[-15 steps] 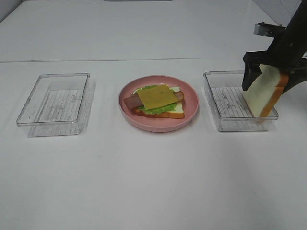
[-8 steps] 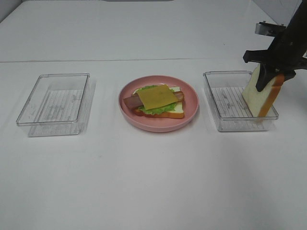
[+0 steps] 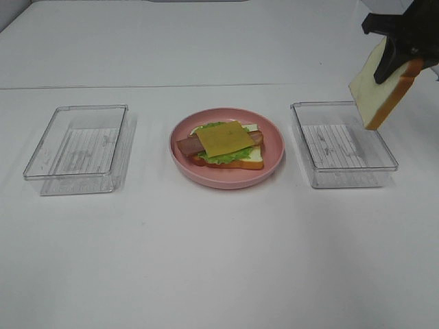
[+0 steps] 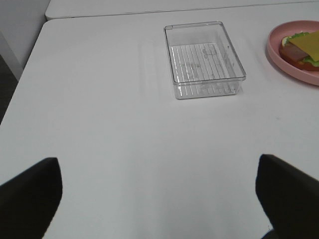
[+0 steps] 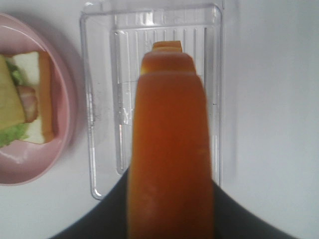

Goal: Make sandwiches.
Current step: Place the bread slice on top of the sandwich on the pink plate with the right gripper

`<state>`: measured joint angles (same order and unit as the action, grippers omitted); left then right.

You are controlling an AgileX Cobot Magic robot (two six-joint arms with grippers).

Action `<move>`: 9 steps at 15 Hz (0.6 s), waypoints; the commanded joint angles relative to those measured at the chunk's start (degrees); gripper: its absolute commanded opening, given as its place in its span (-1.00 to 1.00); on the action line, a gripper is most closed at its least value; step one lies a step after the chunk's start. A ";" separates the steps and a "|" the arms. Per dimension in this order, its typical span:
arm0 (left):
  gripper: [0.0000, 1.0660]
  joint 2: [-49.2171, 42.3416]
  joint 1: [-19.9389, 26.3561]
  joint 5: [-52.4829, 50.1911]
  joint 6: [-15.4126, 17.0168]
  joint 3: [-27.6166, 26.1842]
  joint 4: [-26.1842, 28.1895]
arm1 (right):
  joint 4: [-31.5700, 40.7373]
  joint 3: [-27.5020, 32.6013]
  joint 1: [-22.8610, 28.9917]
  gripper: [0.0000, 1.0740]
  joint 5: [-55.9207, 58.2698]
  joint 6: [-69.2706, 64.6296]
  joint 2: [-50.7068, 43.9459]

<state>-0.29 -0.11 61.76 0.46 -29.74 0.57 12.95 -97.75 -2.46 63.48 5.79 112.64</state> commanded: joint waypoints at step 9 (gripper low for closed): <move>0.83 -0.34 0.23 -0.23 0.06 0.11 0.40 | 6.30 0.17 11.29 -1.00 -1.09 1.78 -6.42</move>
<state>-0.29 -0.11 61.76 0.46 -29.74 0.57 18.51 -97.75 8.19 63.20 6.82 106.57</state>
